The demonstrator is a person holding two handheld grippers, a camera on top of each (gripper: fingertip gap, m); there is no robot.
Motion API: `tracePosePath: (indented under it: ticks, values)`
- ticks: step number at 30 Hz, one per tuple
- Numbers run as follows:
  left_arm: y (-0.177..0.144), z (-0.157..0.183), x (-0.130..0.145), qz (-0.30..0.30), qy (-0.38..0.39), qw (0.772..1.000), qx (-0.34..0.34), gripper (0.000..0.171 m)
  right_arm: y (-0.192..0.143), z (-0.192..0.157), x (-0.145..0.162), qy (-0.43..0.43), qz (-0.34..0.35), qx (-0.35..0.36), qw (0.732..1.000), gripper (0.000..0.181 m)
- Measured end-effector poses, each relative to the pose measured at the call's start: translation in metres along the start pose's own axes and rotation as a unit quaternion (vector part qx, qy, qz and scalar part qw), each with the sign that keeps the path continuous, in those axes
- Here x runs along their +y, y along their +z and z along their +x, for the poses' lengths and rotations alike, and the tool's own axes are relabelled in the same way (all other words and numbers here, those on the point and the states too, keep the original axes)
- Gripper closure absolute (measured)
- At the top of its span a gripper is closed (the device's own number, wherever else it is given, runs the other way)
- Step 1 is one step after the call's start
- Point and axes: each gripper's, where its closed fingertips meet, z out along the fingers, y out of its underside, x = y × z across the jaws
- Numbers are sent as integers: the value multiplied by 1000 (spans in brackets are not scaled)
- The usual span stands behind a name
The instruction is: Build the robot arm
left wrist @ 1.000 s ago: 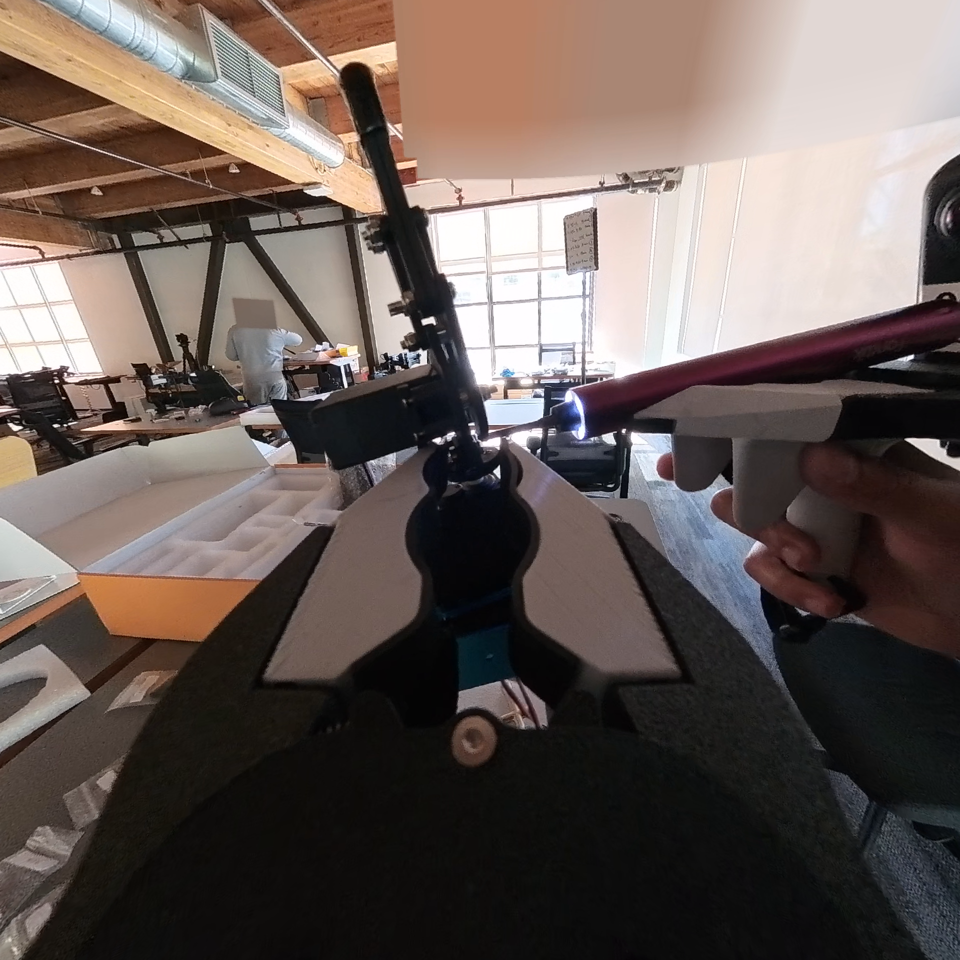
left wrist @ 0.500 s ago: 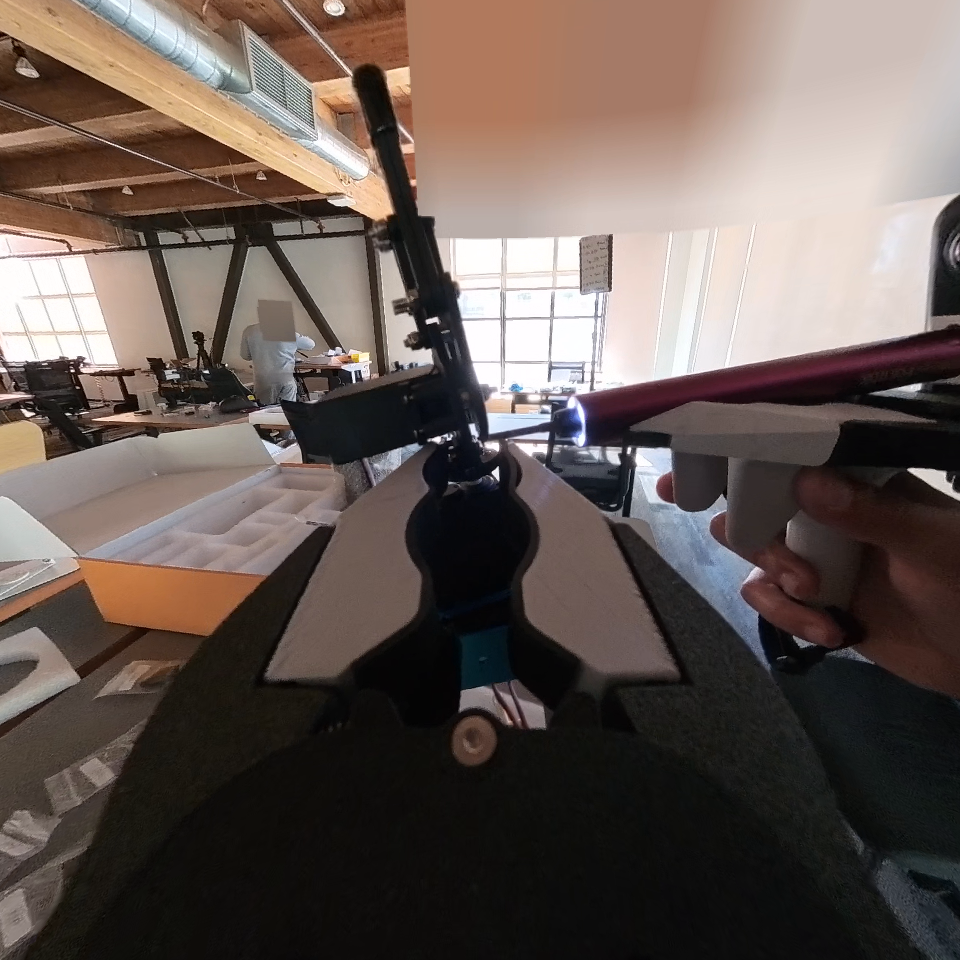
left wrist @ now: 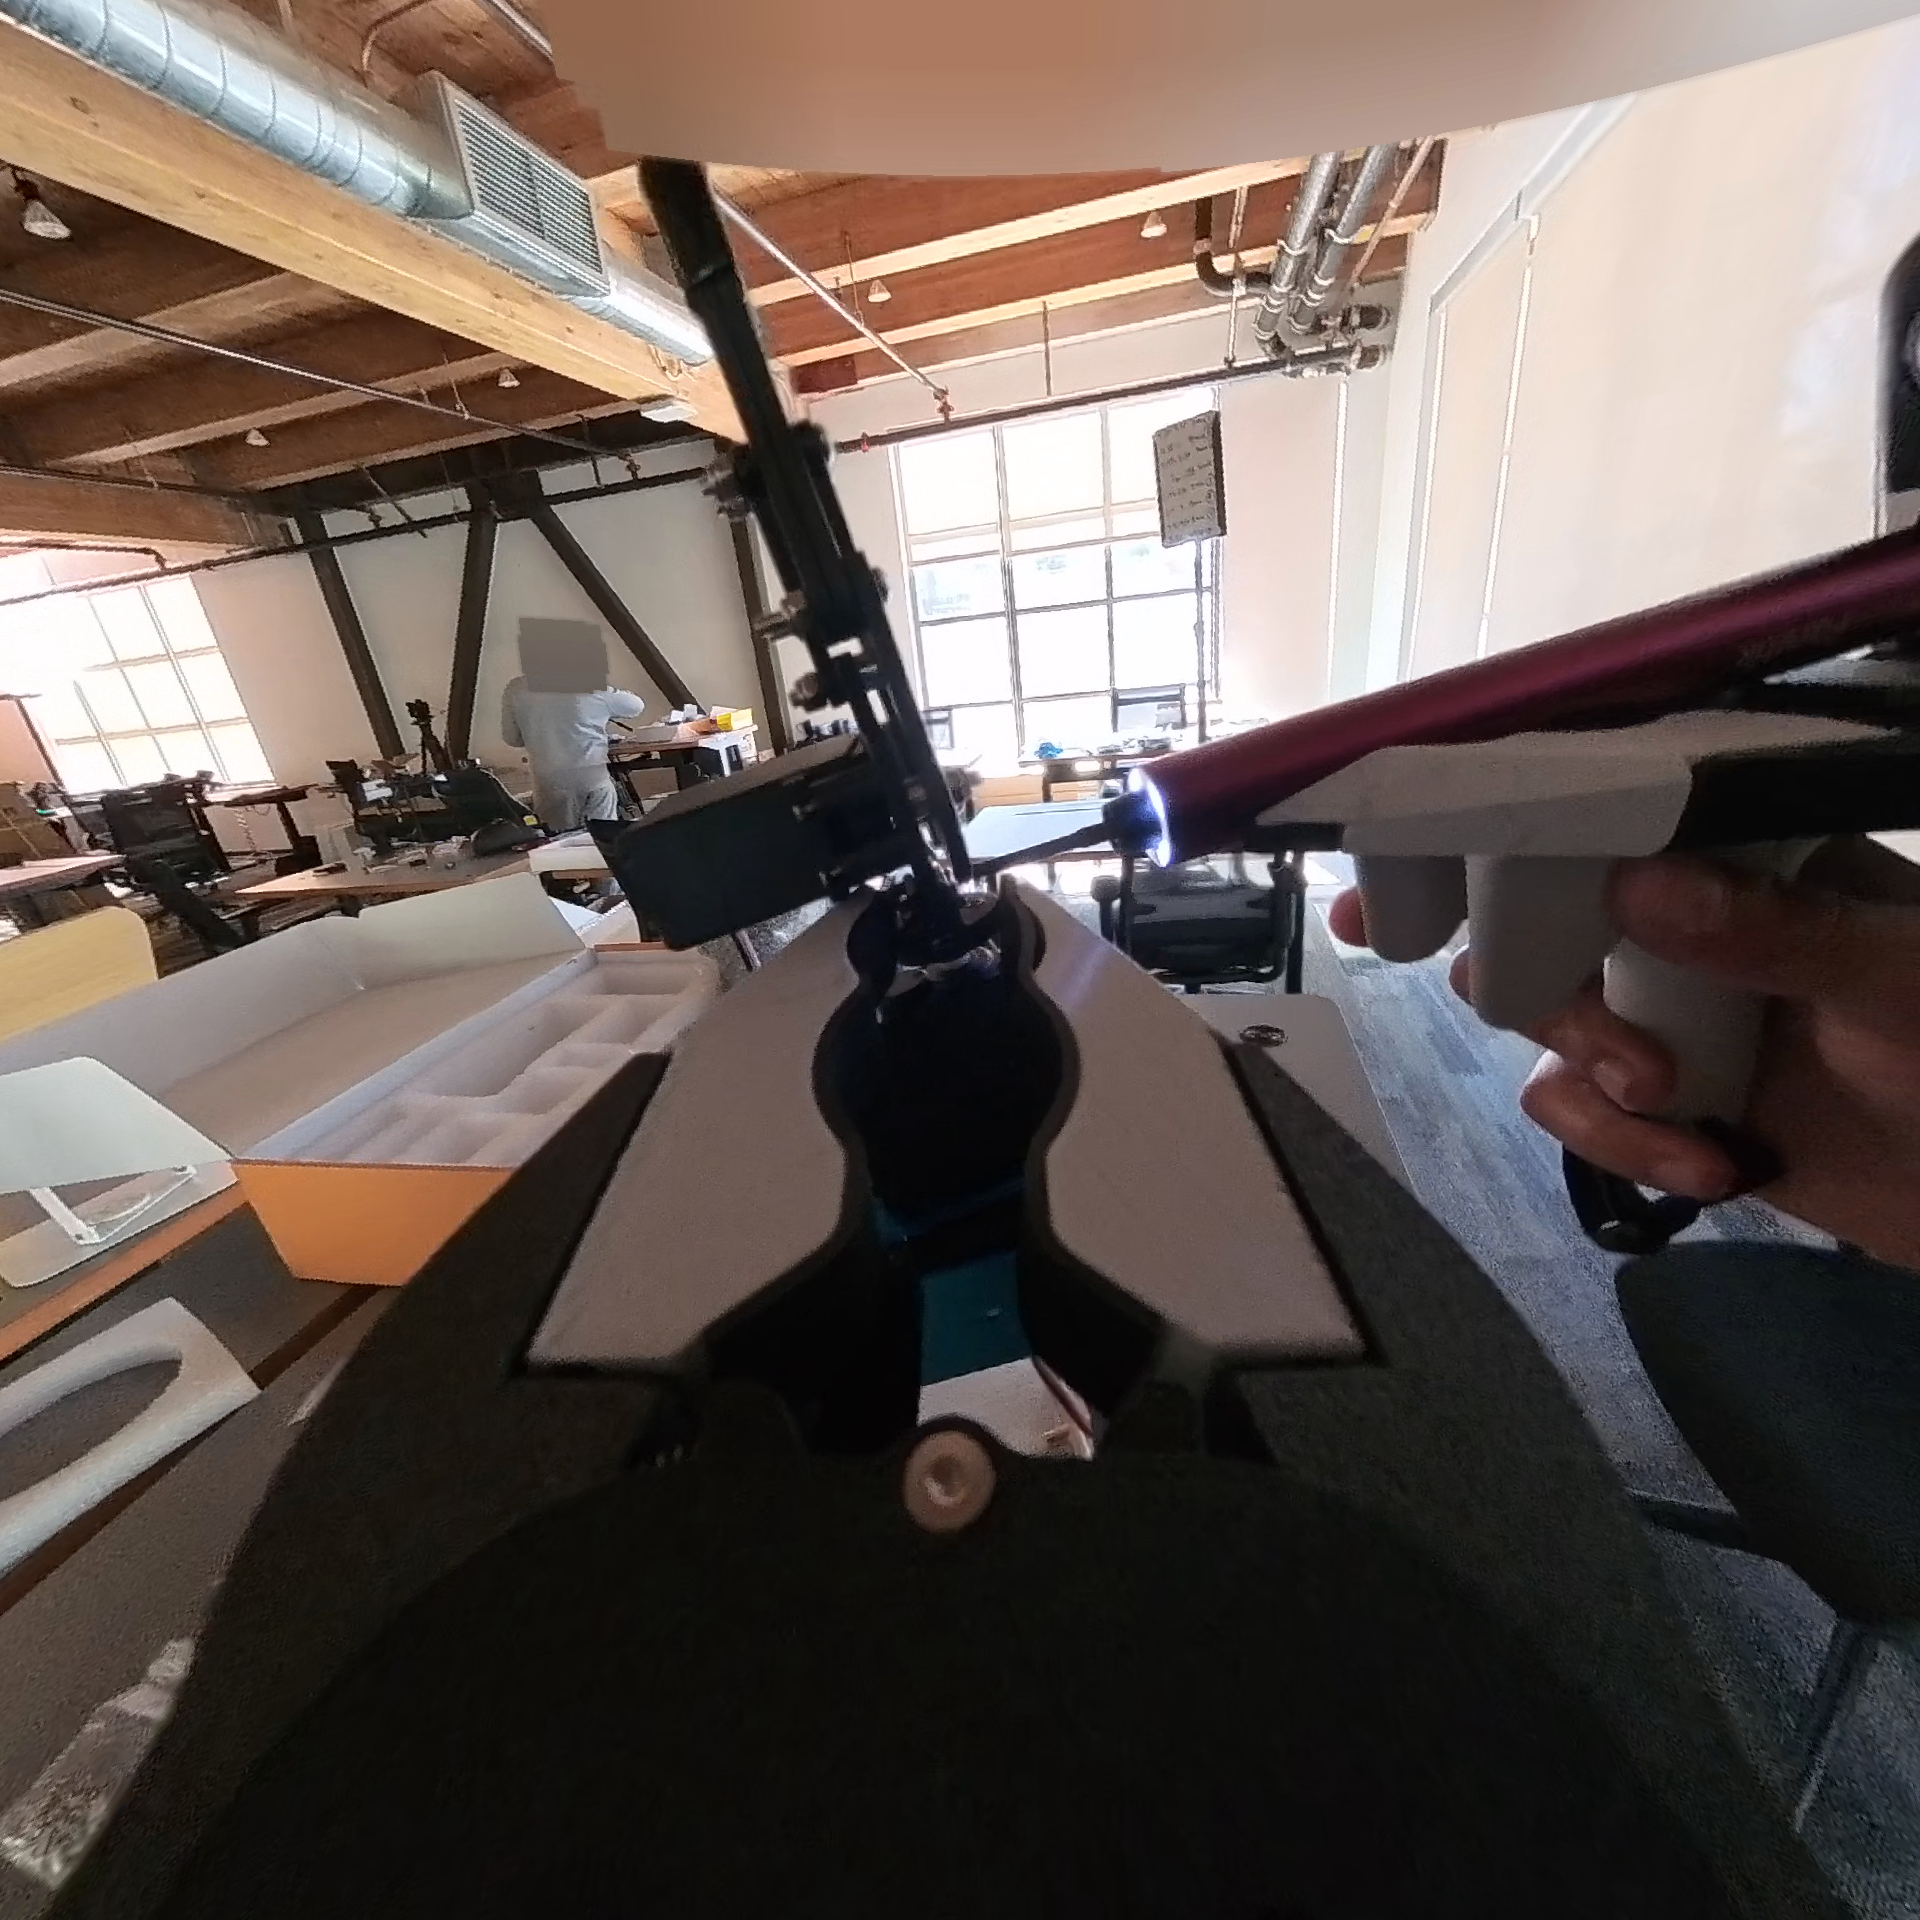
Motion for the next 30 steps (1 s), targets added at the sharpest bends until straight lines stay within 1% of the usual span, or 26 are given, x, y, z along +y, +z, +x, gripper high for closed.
tracePosePath:
  ticks: [4, 6, 9, 11, 12, 14, 15, 17, 18, 19, 20, 21, 22, 24, 25, 27, 28, 29, 30]
  values:
    - [1, 2, 1, -6, 12, 1000, 11, 154, -2, 1, -2, -6, -10, -5, 1000, 160]
    - [1, 3, 1, -10, -2, 1000, 17, 154, -4, 2, -3, 3, -16, -13, 1000, 160]
    - [0, -1, 0, -10, -20, 1000, 12, 154, -16, 5, -8, 23, -1, -25, 999, 160]
    - [0, 0, 1, -16, -28, 999, 16, 154, -29, 16, -7, 28, 4, -14, 999, 160]
    - [0, 1, 1, -20, -31, 999, 15, 153, -36, 25, 0, 21, -15, -6, 1000, 158]
    - [-1, 2, 1, -24, -36, 999, 11, 153, -52, 57, 28, 7, -85, 27, 996, 160]
    - [-2, 2, 1, -26, -41, 999, 3, 150, -62, 79, 44, -13, -123, 52, 991, 160]
    - [-4, -2, 4, -33, -58, 998, -21, 140, -83, 127, 81, -66, -193, 109, 973, 160]
    - [-6, -5, 5, -36, -67, 996, -35, 134, -90, 145, 101, -73, -229, 109, 965, 160]
    - [-8, -8, 6, -39, -77, 995, -51, 131, -95, 155, 124, -71, -272, 89, 955, 160]
    - [-11, -10, 6, -41, -84, 993, -66, 129, -96, 161, 143, -60, -300, 62, 950, 160]
    - [-15, -12, 7, -43, -90, 992, -84, 128, -92, 166, 155, -29, -299, 42, 953, 161]
    - [-21, -14, 8, -44, -94, 989, -105, 127, -86, 168, 164, 26, -289, 15, 957, 160]
    - [-40, -14, 5, -37, -99, 983, -152, 125, -74, 156, 175, 139, -267, -84, 950, 161]
    - [-51, -10, 3, -32, -91, 979, -177, 125, -70, 152, 179, 171, -261, -121, 942, 161]
    - [-65, 10, 5, -45, -26, 975, -216, 127, -59, 156, 187, 177, -252, -136, 941, 161]
    - [-62, 26, 14, -69, 15, 973, -220, 128, -55, 154, 190, 179, -254, -151, 938, 160]
    - [-50, 47, 30, -104, 43, 972, -206, 127, -52, 149, 191, 183, -255, -169, 934, 161]
    - [-31, 68, 51, -149, 55, 971, -180, 124, -48, 144, 189, 190, -250, -185, 931, 161]
